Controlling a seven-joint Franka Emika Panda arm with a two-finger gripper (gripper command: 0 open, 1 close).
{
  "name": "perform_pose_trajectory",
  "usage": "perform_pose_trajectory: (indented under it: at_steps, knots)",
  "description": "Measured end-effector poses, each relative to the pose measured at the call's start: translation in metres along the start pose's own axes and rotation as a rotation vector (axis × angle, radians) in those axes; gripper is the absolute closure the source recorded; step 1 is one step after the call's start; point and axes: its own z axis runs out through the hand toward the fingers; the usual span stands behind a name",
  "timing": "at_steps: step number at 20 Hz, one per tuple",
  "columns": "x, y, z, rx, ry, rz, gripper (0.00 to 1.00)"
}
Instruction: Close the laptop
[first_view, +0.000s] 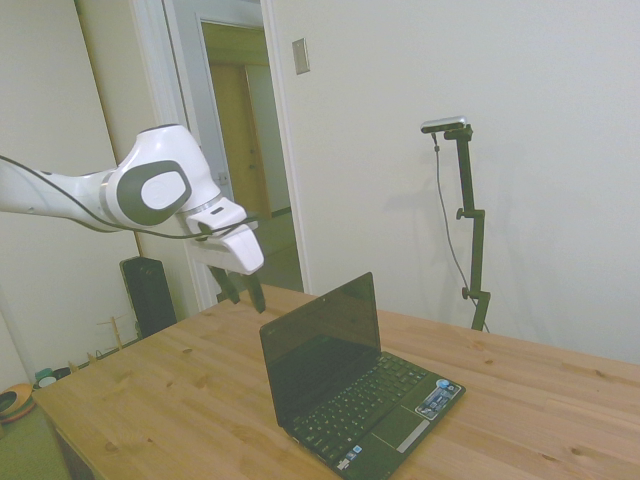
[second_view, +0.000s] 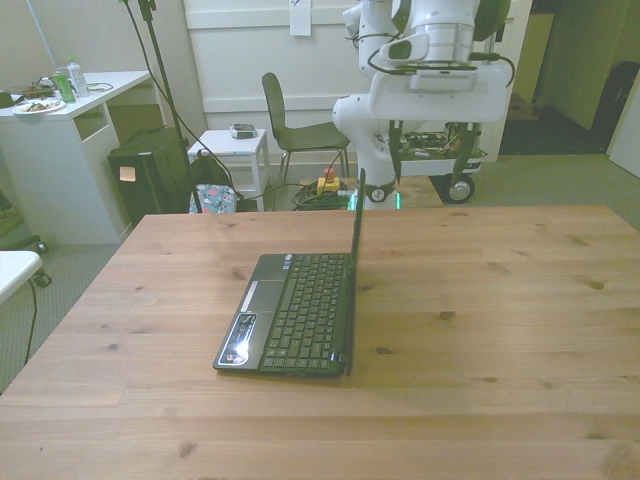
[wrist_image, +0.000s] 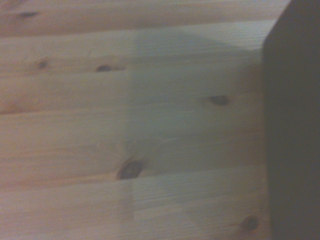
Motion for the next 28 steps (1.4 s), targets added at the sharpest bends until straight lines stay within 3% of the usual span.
perform_pose_trajectory:
  at_steps: [1,2,7,12,28]
  knots:
    - [0.013,0.001,0.001,0.0,-0.001,0.015,0.0]
    - [0.024,0.001,0.004,-0.002,-0.003,0.025,1.0]
    - [0.051,-0.015,0.029,-0.024,-0.018,0.04,1.0]
    - [0.056,-0.02,0.023,-0.017,-0.011,0.039,1.0]
    - [0.081,0.022,0.045,-0.07,-0.04,0.097,1.0]
